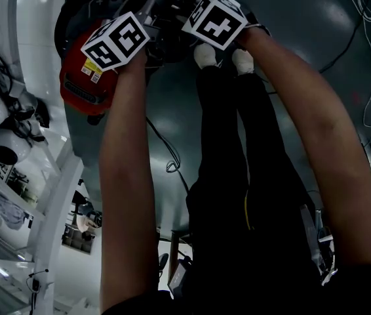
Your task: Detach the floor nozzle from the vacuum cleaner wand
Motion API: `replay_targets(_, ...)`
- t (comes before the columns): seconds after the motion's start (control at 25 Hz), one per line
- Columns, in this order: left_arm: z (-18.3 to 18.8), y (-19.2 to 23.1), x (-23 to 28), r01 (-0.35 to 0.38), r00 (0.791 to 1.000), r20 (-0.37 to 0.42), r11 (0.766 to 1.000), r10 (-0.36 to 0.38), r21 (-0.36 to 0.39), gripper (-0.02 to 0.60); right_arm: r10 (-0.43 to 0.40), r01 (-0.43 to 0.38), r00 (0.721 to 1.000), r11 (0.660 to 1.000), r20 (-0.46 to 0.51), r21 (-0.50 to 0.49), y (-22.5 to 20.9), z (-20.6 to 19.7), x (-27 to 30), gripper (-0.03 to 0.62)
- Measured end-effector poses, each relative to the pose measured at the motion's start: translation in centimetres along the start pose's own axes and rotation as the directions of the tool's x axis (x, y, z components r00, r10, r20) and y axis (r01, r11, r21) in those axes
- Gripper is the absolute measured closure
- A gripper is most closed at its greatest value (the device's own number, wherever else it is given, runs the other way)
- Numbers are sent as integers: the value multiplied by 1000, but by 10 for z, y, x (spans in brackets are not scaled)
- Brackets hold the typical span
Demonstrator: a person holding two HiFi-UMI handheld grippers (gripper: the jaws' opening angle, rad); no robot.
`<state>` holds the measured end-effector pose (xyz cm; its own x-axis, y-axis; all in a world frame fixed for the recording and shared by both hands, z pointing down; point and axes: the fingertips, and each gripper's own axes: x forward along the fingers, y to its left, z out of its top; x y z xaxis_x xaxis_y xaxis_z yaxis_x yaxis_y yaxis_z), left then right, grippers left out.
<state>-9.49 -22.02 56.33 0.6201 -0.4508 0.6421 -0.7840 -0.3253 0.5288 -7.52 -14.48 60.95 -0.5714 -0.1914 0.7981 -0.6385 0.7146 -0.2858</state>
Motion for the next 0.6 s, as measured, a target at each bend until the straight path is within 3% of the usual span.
replay_targets(0.32, -4, 0, 1, 25, 1000, 10, 994, -25, -103, 383, 1, -1, 999, 1000, 40, 3, 11, 1, -1, 422)
replay_targets(0.6, -5, 2, 1, -6, 999, -32, 995, 3, -104, 388, -10, 10, 1000, 1000, 29, 0, 12, 1, 0, 424)
